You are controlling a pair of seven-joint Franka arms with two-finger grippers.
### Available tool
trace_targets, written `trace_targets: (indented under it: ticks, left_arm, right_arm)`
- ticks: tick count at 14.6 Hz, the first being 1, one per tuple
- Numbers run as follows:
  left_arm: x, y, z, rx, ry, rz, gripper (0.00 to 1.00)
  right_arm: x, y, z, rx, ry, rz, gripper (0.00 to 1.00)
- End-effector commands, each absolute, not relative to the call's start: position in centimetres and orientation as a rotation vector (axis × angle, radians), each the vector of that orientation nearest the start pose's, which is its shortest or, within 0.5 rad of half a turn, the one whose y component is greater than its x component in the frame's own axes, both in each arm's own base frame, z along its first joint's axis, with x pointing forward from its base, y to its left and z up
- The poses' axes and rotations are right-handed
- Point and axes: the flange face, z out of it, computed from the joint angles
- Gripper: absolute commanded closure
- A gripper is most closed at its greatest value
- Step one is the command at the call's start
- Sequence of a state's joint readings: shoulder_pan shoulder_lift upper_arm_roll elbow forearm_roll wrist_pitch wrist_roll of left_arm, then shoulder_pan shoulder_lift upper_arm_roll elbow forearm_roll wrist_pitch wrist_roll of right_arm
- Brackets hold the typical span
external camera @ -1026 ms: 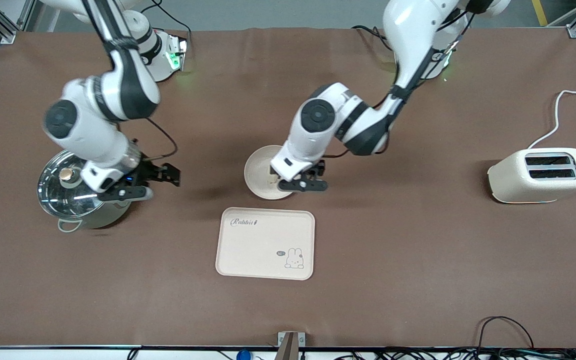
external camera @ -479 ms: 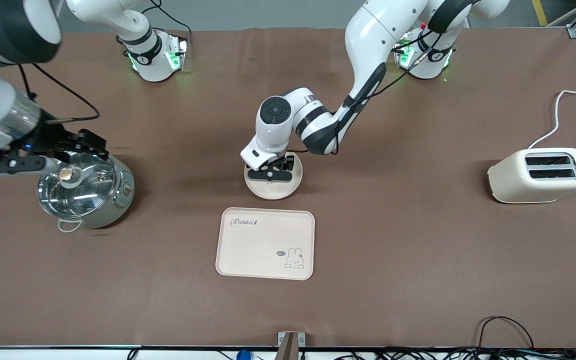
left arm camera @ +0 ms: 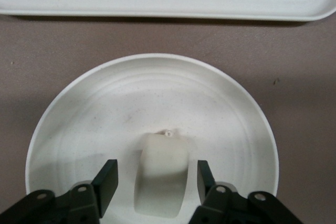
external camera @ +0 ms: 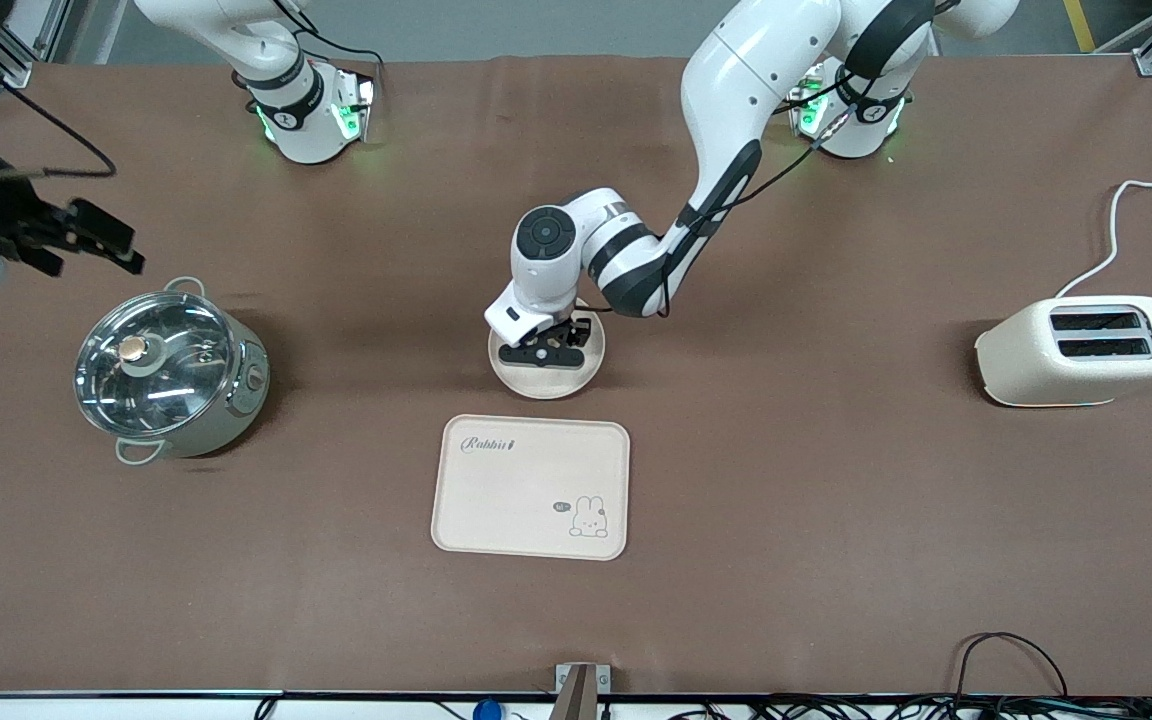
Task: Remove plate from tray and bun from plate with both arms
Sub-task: 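Grasp the bun on the plate with the left gripper while the right withdraws, then carry the bun with the left gripper toward the toaster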
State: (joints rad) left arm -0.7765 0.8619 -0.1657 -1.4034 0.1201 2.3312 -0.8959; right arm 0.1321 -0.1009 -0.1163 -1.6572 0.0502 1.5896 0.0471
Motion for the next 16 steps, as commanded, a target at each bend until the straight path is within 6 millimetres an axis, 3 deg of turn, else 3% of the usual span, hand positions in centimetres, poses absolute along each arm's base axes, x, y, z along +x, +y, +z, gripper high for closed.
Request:
trace_targets:
  ticks: [1, 2, 7, 8, 10, 12, 14, 16]
  left_arm:
    - [45.8, -58.4, 18.7, -3.215, 0.107, -0.076, 0.39]
    - [45.7, -58.4, 18.5, -3.214, 0.107, -0.075, 0.42]
    - [45.8, -58.5, 19.4, -3.222, 0.066, -0.084, 0.69]
    - [45.9, -58.5, 19.6, -3.22, 0.066, -0.084, 0.7]
    - [46.6, -58.3, 22.2, -3.234, 0.05, -0.113, 0.7]
    - [47.4, -57.5, 25.4, -3.217, 0.026, -0.111, 0.7]
    - [50.9, -54.3, 30.4, -3.223, -0.063, -0.154, 0.7]
    - [55.2, -48.7, 35.2, -3.198, -0.196, -0.179, 0.68]
  right_arm:
    - [51.2, -0.8, 65.8, -3.109, 0.106, -0.096, 0.0]
    - [51.3, -1.8, 65.9, -3.107, 0.13, -0.106, 0.0]
    - [52.7, -1.7, 66.2, -3.117, 0.129, -0.117, 0.0]
    - [52.8, -1.8, 66.1, -3.123, 0.139, -0.112, 0.0]
    - [53.3, -2.7, 65.7, -3.14, 0.167, -0.108, 0.0]
    - [54.7, -2.9, 67.4, -3.142, 0.175, -0.149, 0.0]
    - [54.6, -3.7, 67.7, -3.148, 0.2, -0.08, 0.0]
    - [54.3, -4.0, 69.1, -3.17, 0.21, -0.107, 0.0]
